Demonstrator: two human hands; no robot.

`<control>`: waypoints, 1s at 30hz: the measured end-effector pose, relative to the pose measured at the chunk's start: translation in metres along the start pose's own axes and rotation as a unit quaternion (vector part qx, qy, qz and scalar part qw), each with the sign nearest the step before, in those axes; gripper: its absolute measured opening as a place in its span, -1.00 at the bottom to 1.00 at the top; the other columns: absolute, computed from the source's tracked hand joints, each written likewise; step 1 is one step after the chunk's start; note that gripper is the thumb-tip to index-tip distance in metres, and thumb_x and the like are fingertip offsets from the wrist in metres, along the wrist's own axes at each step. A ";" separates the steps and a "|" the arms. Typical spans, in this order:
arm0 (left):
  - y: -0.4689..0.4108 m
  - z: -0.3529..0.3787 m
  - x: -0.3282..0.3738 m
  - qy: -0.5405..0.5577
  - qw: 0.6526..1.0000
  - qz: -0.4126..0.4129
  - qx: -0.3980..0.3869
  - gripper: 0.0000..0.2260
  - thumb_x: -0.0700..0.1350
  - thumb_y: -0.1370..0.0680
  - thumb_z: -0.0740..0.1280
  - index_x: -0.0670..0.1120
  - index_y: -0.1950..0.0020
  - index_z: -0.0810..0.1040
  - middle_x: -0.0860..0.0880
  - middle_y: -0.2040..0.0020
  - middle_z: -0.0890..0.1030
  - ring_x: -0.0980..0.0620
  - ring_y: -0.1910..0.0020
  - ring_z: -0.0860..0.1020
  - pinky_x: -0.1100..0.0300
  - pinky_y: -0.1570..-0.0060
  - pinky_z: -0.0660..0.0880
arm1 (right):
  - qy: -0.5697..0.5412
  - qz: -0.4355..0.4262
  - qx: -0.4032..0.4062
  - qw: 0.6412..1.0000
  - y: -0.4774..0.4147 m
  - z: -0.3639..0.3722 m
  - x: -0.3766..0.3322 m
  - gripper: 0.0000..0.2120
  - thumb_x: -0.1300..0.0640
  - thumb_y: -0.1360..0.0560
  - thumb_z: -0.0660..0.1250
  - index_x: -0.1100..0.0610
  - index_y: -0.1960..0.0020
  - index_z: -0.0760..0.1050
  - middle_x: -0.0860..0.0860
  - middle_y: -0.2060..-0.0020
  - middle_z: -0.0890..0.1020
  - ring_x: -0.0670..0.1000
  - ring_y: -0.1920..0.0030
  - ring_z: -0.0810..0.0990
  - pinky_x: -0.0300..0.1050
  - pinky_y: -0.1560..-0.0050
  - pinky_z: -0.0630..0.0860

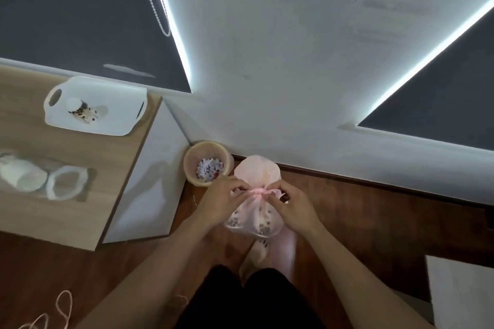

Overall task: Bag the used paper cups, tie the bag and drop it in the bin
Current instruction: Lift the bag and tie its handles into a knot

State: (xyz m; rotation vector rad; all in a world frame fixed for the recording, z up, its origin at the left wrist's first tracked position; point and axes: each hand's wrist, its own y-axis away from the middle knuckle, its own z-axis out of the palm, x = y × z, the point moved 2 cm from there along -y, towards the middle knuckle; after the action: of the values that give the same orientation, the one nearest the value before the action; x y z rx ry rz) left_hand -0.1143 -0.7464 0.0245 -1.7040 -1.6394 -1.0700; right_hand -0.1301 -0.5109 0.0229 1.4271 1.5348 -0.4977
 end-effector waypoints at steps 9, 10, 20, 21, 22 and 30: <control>-0.084 0.034 -0.123 -0.015 0.998 -0.063 -0.004 -0.90 -0.12 -0.63 0.59 -0.14 -0.06 0.84 -0.05 0.05 0.81 -0.09 0.04 0.71 -0.04 -0.08 0.60 | 0.032 0.046 -0.043 0.997 -0.122 0.059 0.066 -0.95 0.08 -0.60 0.56 0.02 -0.03 0.71 -0.13 0.06 0.78 -0.01 0.03 0.72 -0.12 -0.06 0.58; -0.090 0.044 -0.142 -0.011 0.997 -0.074 -0.007 -0.90 -0.13 -0.64 0.59 -0.15 -0.07 0.84 -0.05 0.04 0.82 -0.08 0.03 0.72 -0.03 -0.07 0.60 | 0.036 0.053 -0.048 0.997 -0.134 0.070 0.081 -0.94 0.08 -0.60 0.56 0.03 -0.03 0.71 -0.10 0.06 0.78 0.03 0.03 0.72 -0.08 -0.06 0.58; -0.161 0.166 -0.349 0.014 0.989 -0.144 -0.043 -0.86 -0.19 -0.67 0.53 -0.21 -0.19 0.83 -0.17 -0.09 0.81 -0.15 -0.10 0.73 0.01 -0.17 0.62 | 0.065 0.134 -0.068 0.987 -0.253 0.187 0.273 -0.88 0.02 -0.60 0.53 -0.11 0.10 0.64 -0.09 0.15 0.74 -0.03 0.14 0.65 -0.02 -0.03 0.59; -0.168 0.177 -0.366 0.012 0.988 -0.150 -0.047 -0.85 -0.18 -0.68 0.53 -0.21 -0.19 0.82 -0.17 -0.11 0.81 -0.16 -0.12 0.73 -0.03 -0.19 0.61 | 0.068 0.147 -0.062 0.985 -0.263 0.198 0.290 -0.83 0.02 -0.60 0.53 -0.15 0.13 0.62 -0.10 0.17 0.73 -0.03 0.16 0.64 -0.02 -0.02 0.58; -0.174 0.184 -0.377 0.010 0.986 -0.155 -0.054 -0.84 -0.17 -0.68 0.52 -0.21 -0.20 0.82 -0.17 -0.12 0.81 -0.17 -0.13 0.73 -0.05 -0.21 0.61 | 0.071 0.153 -0.063 0.984 -0.270 0.205 0.302 -0.81 0.02 -0.60 0.53 -0.16 0.15 0.61 -0.10 0.18 0.71 -0.01 0.17 0.64 -0.02 0.00 0.58; -0.216 0.220 -0.445 0.004 0.977 -0.210 -0.040 -0.85 -0.21 -0.69 0.49 -0.23 -0.20 0.81 -0.18 -0.14 0.82 -0.16 -0.17 0.73 -0.02 -0.25 0.60 | 0.102 0.182 -0.085 0.974 -0.328 0.238 0.352 -0.64 0.08 -0.71 0.39 0.23 0.20 0.66 0.23 0.21 0.75 0.28 0.07 0.76 0.16 0.02 0.64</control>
State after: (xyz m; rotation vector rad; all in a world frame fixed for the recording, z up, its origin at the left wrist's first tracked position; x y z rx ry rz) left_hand -0.2637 -0.7871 -0.4945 -1.4273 -2.0311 -1.3495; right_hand -0.3026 -0.5911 -0.4793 1.6147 1.3899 0.0032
